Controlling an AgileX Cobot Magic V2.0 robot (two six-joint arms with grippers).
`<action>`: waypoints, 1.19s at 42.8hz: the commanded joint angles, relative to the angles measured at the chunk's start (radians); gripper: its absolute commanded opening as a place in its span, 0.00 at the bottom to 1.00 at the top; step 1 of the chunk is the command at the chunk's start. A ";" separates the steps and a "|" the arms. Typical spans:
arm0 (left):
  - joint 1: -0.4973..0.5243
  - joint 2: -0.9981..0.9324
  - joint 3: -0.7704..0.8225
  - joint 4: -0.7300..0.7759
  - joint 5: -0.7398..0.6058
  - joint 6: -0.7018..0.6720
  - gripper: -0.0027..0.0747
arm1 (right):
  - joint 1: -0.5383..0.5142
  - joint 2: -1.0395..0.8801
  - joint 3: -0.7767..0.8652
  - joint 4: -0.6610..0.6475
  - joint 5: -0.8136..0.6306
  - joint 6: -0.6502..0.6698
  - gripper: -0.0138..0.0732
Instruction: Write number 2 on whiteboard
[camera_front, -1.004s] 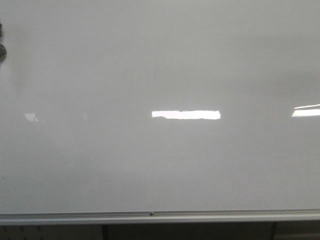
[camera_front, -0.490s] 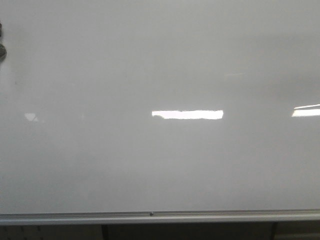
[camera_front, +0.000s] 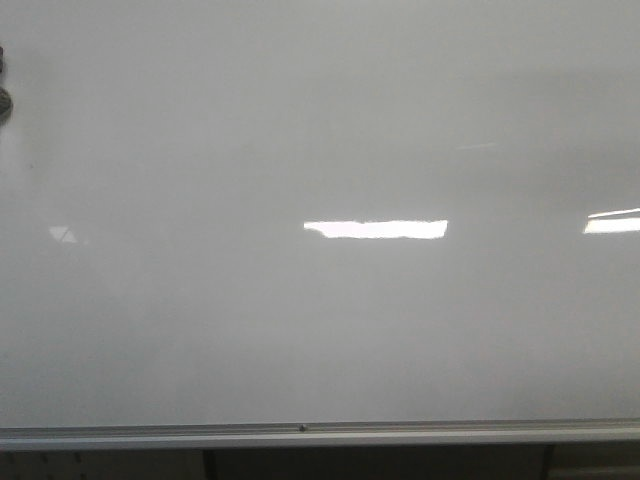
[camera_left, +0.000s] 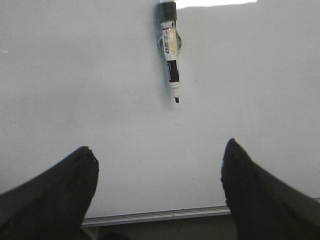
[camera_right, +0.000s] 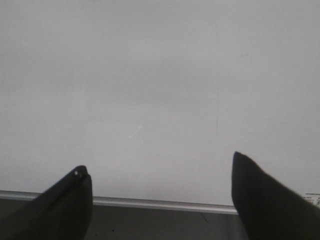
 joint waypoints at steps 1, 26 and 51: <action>-0.026 0.061 -0.066 0.002 -0.046 -0.002 0.71 | -0.004 0.001 -0.031 -0.010 -0.102 -0.003 0.86; -0.025 0.542 -0.372 0.002 0.046 -0.101 0.71 | -0.004 0.001 -0.031 -0.010 -0.099 -0.003 0.86; -0.025 0.810 -0.390 -0.002 -0.290 -0.108 0.63 | -0.004 0.001 -0.031 -0.010 -0.097 -0.003 0.86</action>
